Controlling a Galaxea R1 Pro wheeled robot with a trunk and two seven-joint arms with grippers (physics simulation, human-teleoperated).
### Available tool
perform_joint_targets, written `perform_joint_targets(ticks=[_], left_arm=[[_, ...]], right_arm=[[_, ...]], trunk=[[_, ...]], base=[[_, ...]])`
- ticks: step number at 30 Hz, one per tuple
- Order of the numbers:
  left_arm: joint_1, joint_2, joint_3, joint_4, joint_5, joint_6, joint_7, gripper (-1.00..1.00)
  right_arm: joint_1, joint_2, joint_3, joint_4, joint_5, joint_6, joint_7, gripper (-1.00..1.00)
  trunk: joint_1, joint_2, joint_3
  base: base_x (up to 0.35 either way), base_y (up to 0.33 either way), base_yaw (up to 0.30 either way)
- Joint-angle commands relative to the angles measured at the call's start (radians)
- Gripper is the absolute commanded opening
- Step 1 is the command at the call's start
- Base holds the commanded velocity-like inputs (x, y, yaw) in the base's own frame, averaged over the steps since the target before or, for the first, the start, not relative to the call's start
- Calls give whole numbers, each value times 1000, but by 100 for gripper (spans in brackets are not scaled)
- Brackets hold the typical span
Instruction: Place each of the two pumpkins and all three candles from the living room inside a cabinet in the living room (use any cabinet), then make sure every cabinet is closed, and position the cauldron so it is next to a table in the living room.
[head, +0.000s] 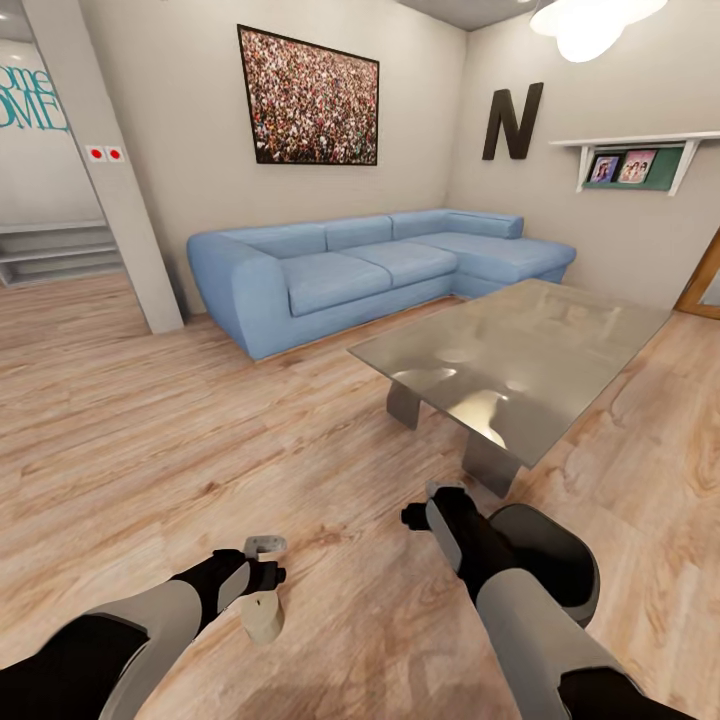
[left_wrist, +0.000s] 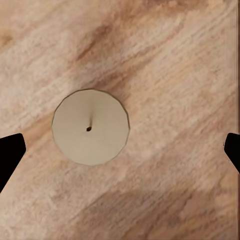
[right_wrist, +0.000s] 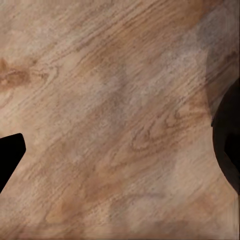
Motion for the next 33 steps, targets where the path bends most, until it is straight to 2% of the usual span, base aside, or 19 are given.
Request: perform_joint_targets(ticks=[1, 3, 6, 10, 14, 16, 22, 26, 31, 33], left_arm=[[0, -3, -9, -2, 9, 5, 1, 100], [0, -8, -9, -2, 9, 6, 1, 100], [0, -17, -9, -1, 8, 6, 1, 100], [0, -22, -9, 0, 8, 7, 2, 100], [0, -22, -9, -1, 7, 7, 6, 100], [0, -21, -9, -1, 7, 7, 8, 100], [0, -12, -9, -1, 8, 2, 15, 100], [0, 0, -8, -1, 10, -25, 18, 100], [0, 21, -7, -1, 15, -33, 20, 100], [0, 23, -7, -1, 16, -33, 20, 100]], right_arm=[[0, 0, 16, -11, -14, 18, -12, 100], [0, 0, 39, -18, -30, 32, -17, 100], [1, 0, 89, -17, -84, 40, -31, 100], [0, 0, 169, -17, -168, 40, -63, 100], [0, 0, 222, -17, -228, 36, -103, 100], [0, 0, 232, -17, -238, 35, -112, 100], [1, 0, 247, -17, -254, 33, -124, 100], [1, 0, 250, -15, -258, 31, -126, 100], [1, 0, 255, -11, -259, 28, -127, 100], [1, 0, 263, -10, -260, 25, -127, 100]], trunk=[[0, 0, -1], [0, 0, -1], [0, 0, -1], [2, -1, -16], [3, -2, -32], [4, -3, -40], [4, -3, -40], [4, -3, -40], [4, -3, -40], [4, -3, -40]], base=[[0, 0, 0], [0, 0, 0], [0, 0, 0], [0, 0, 0], [0, 0, 0], [0, 0, 0], [0, 0, 0], [0, 0, 0], [2, 0, 0], [89, 0, 0]])
